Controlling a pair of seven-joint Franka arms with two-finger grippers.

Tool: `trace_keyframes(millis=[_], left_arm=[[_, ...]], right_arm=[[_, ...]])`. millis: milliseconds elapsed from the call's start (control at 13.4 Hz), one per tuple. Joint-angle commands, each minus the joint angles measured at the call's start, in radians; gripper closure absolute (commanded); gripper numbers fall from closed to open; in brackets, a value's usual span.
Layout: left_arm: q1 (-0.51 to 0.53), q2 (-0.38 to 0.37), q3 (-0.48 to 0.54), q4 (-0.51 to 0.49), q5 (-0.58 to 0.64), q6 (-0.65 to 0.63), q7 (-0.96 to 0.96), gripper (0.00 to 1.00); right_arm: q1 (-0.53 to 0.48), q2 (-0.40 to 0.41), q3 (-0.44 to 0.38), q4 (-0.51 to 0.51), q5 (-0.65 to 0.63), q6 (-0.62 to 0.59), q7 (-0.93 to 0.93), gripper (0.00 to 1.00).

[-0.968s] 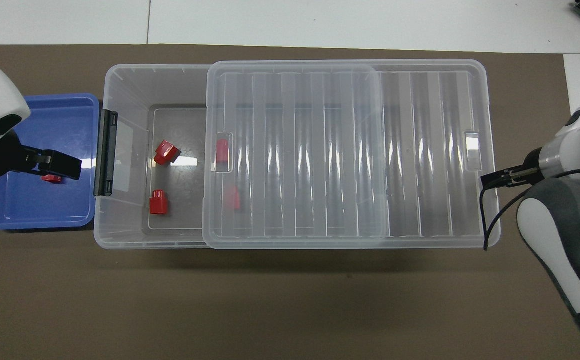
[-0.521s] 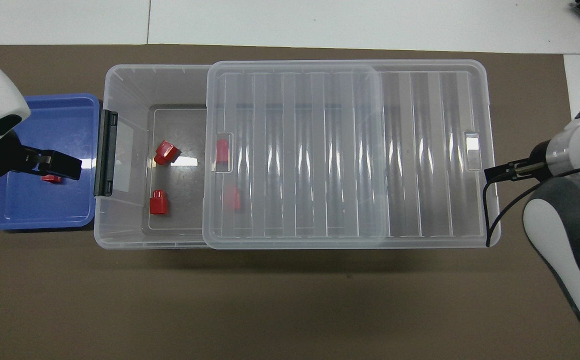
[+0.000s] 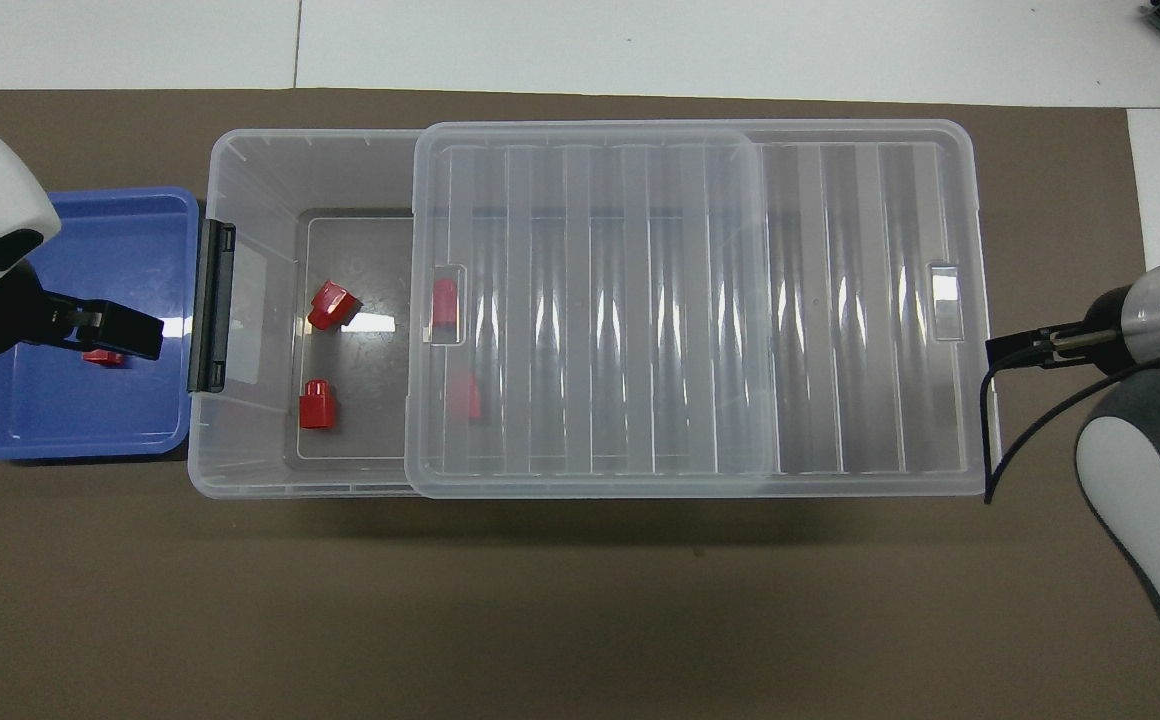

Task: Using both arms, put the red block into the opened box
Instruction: 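Release the lid and draw the right gripper back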

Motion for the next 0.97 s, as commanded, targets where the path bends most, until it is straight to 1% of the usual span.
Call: trace_keyframes(millis=[0, 74, 223, 372, 596, 670, 745, 819, 894], left_arm=[[0.003, -0.028, 0.003, -0.032, -0.014, 0.010, -0.002, 0.00], [0.003, -0.028, 0.003, -0.032, -0.014, 0.010, -0.002, 0.00], [-0.012, -0.032, 0.000, -0.035, -0.014, -0.035, -0.002, 0.00], [-0.012, -0.032, -0.007, -0.035, -0.014, -0.026, 0.000, 0.00], [-0.009, -0.035, -0.001, -0.033, -0.016, -0.045, -0.003, 0.00], [-0.003, -0.052, -0.005, -0.029, -0.016, -0.074, -0.009, 0.00], [-0.003, -0.060, -0.004, -0.041, -0.016, -0.070, -0.028, 0.00], [0.006, -0.063, 0.003, -0.074, -0.012, -0.003, -0.029, 0.00], [0.052, -0.066, 0.012, -0.096, -0.005, 0.092, -0.020, 0.00]], right_arm=[[0.010, 0.026, 0.026, 0.100, 0.018, -0.091, 0.050, 0.00], [0.020, 0.038, 0.026, 0.135, 0.018, -0.114, 0.067, 0.00], [0.047, 0.073, 0.028, 0.213, 0.017, -0.151, 0.094, 0.00], [0.059, 0.092, 0.028, 0.263, 0.014, -0.164, 0.110, 0.00], [0.082, 0.151, 0.030, 0.364, -0.003, -0.241, 0.150, 0.00], [0.090, 0.174, 0.033, 0.399, -0.005, -0.264, 0.166, 0.00], [0.111, 0.184, 0.031, 0.415, -0.006, -0.276, 0.182, 0.00], [0.119, 0.185, 0.031, 0.415, -0.006, -0.276, 0.202, 0.00], [0.122, 0.185, 0.034, 0.406, -0.005, -0.276, 0.228, 0.00]])
